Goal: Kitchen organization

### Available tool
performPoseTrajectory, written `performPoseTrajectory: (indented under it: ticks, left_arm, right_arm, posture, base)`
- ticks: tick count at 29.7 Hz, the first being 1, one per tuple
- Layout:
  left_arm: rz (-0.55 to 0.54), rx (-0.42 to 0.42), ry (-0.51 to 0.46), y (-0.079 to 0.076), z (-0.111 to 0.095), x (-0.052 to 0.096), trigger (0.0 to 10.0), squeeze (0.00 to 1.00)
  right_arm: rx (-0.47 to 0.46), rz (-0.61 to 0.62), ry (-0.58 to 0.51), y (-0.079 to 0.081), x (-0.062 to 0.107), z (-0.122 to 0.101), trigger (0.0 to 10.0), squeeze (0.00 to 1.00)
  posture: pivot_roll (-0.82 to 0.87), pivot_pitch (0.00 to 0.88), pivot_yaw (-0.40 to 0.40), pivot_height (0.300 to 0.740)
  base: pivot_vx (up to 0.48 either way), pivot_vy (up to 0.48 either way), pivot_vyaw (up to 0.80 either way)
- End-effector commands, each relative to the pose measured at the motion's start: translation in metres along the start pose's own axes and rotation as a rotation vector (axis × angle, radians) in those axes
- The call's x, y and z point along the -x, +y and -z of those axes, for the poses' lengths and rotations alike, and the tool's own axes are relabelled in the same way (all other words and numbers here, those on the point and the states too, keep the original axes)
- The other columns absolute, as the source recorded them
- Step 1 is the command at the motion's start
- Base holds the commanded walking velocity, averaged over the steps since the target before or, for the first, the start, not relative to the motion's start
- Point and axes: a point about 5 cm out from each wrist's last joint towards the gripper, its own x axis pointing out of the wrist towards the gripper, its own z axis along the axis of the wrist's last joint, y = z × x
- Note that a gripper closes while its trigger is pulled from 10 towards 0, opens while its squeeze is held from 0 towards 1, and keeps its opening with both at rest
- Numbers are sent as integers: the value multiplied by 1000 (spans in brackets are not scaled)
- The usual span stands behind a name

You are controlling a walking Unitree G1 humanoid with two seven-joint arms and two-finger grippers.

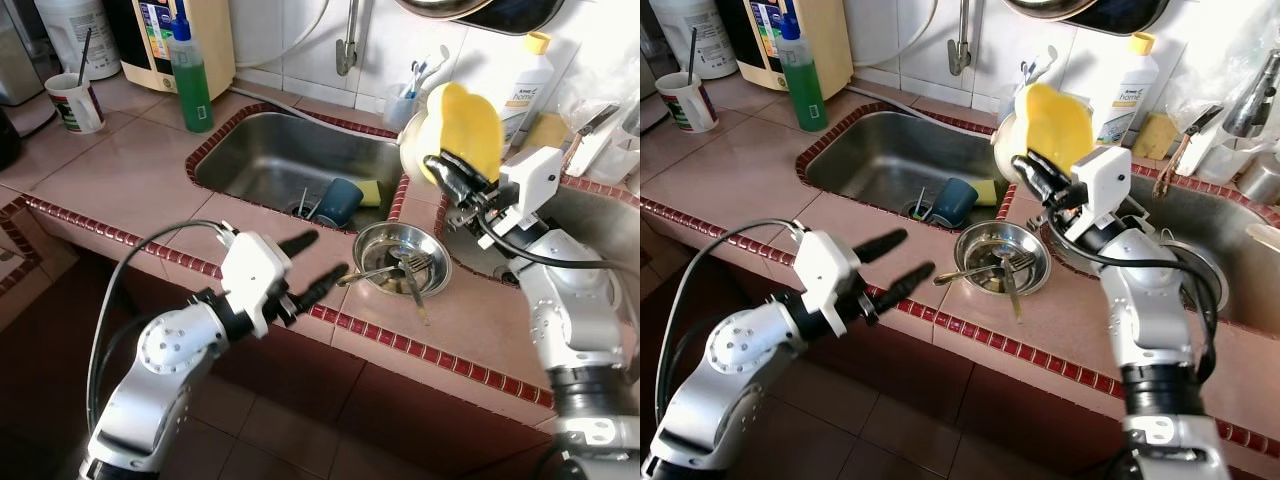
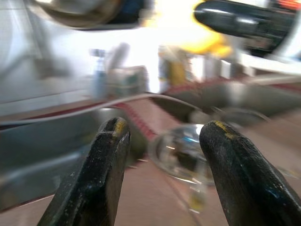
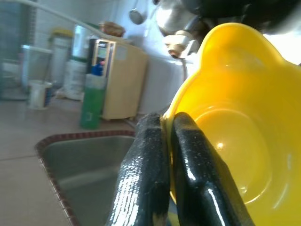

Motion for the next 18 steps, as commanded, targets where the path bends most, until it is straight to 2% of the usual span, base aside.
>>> performPoseTrajectory:
  ticks: [1, 3, 5, 7, 8, 10, 13, 15, 17, 18]
  left_arm:
    - [-65, 9, -17, 8, -2, -1, 10000, 0]
    - [-180, 40, -29, 19, 1, -2, 10000, 0]
    - [-204, 44, -29, 22, 2, -2, 10000, 0]
    - [-319, 105, -43, 33, 5, -2, 10000, 0]
    - [-319, 105, -43, 33, 5, -2, 10000, 0]
    - [-432, 115, -43, 44, 8, 0, 10000, 0]
    - [-476, 114, -38, 47, 10, 0, 10000, 0]
    - [-546, 83, -9, 54, 15, 2, 10000, 0]
    - [-575, 111, -4, 57, 20, 3, 10000, 0]
    - [-579, 100, 0, 58, 21, 3, 10000, 0]
  right_arm:
    - [43, 90, -55, -5, 2, -11, 10000, 0]
    - [45, 224, -77, -1, 6, -11, 10000, 0]
    - [58, 241, -77, 2, 7, -10, 10000, 0]
    - [106, 323, -56, 12, 12, -3, 10000, 0]
    - [106, 323, -56, 12, 12, -3, 10000, 0]
    - [131, 394, -37, 16, 15, 1, 10000, 0]
    - [133, 413, -32, 18, 16, 3, 10000, 0]
    - [142, 466, -18, 24, 17, 7, 10000, 0]
    - [125, 524, 3, 30, 19, 14, 10000, 0]
    - [115, 530, 12, 33, 20, 17, 10000, 0]
  posture:
    - [-160, 35, -57, 732]
    - [-161, 24, -55, 732]
    - [-162, 22, -59, 732]
    - [-164, 12, -57, 732]
    - [-164, 12, -57, 732]
    - [-164, 12, -57, 732]
    - [-164, 1, -64, 732]
    - [-165, 0, -64, 732]
    - [-165, 0, -65, 732]
    - [-165, 0, -65, 732]
  base:
    - [0, 0, 0]
    - [0, 0, 0]
    - [0, 0, 0]
    - [0, 0, 0]
    - [0, 0, 0]
    - [0, 0, 0]
    - [0, 0, 0]
    - [0, 0, 0]
    - [0, 0, 0]
    - [0, 0, 0]
